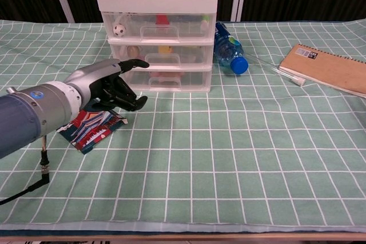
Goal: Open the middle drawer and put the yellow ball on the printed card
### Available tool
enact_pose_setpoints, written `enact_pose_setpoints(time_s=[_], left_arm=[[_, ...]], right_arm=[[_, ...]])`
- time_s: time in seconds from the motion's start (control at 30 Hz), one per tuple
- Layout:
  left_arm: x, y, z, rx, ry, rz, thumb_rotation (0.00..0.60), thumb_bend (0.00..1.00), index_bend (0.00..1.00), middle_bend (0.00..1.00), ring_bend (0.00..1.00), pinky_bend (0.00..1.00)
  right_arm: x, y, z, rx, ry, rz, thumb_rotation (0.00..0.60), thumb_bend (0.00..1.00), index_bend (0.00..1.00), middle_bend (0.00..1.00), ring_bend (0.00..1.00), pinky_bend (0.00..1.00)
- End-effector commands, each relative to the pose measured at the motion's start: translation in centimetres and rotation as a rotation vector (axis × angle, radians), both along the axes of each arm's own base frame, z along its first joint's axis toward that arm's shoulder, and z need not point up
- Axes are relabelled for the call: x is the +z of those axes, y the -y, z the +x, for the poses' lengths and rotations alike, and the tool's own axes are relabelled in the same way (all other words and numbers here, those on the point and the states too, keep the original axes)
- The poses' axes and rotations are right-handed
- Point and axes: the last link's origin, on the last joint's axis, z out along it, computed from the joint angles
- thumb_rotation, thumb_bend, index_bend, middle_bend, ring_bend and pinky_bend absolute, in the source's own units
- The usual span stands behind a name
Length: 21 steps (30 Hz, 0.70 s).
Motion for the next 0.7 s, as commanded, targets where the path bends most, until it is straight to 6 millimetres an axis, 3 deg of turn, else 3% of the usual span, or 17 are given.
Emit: enact_pose_setpoints(time_s=[0.03, 0.33, 0.7], left_arm=[[-1.0, -0.6, 1.1, 0.046, 0.080, -0.015, 0.600, 0.46, 0.05, 0.96, 0.98, 1.00], [-2.4, -1.5, 2.2, 0.105, 0.185, -0.053, 0.600, 0.46, 0.06, 0.96, 0.99, 1.00], [-2.7, -1.7, 2.9, 0.135, 0.285, -0.051, 0.600, 0.46, 0.08, 0.97, 1.00, 1.00]], right_arm=[[0.0, 0.0, 0.0, -0.003, 0.007, 0.001, 0.600, 0.03, 0.00, 0.00, 0.00, 0.22], [0.0, 0.0, 0.0, -0.008, 0.015, 0.006, 0.600, 0.03, 0.00, 0.00, 0.00, 0.22], [0.0, 0.0, 0.0, -0.012, 0.017, 0.009, 0.600, 0.03, 0.00, 0.00, 0.00, 0.22]])
